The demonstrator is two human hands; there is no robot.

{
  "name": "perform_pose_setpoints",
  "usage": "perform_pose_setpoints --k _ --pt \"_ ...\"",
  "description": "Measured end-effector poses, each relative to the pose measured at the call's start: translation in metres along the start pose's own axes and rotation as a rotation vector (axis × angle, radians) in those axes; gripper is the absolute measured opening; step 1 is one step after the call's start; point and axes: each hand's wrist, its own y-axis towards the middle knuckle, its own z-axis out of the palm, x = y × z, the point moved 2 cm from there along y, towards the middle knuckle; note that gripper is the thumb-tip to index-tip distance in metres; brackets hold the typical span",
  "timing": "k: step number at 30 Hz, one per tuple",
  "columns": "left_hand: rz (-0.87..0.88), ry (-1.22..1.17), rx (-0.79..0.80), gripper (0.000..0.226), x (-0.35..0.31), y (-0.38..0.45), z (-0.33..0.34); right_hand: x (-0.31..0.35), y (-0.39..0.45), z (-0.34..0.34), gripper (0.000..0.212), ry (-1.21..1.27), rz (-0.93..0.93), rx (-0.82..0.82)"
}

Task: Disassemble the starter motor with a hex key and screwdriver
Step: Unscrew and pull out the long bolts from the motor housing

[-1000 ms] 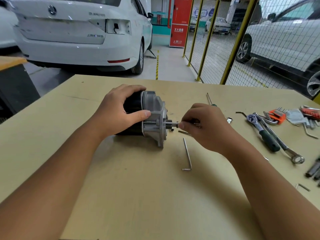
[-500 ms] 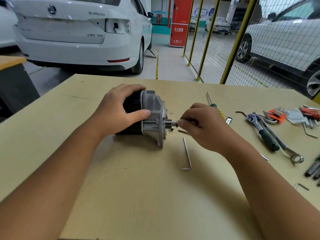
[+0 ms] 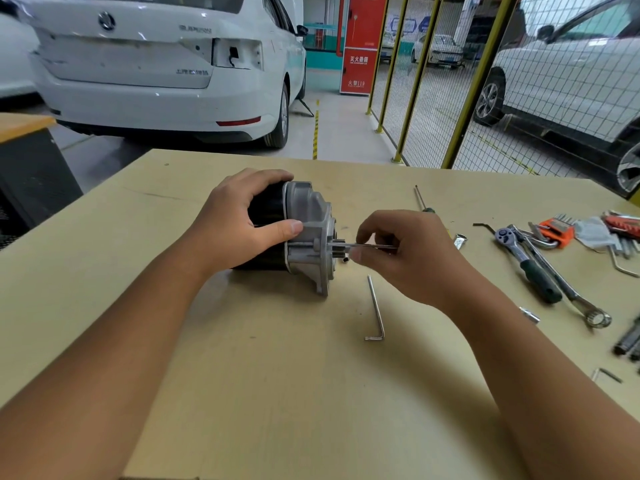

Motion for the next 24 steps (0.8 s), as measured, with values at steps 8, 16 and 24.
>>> perform_pose_setpoints --k 8,16,24 --pt "0.001 -0.002 -0.001 0.069 0.0018 0.0 0.0001 -0.0026 0.002 -0.0007 0.009 -0.042 -0.002 0.013" --pt "0.004 -0.004 -0.001 0.068 0.002 0.0005 0.0 0.0002 0.0024 -0.0029 0.009 -0.011 -0.021 -0.036" --pt "0.006 -0.001 -0.001 0.068 0.0021 0.0004 0.0 -0.0066 0.0035 -0.0038 0.012 -0.059 0.035 0.062"
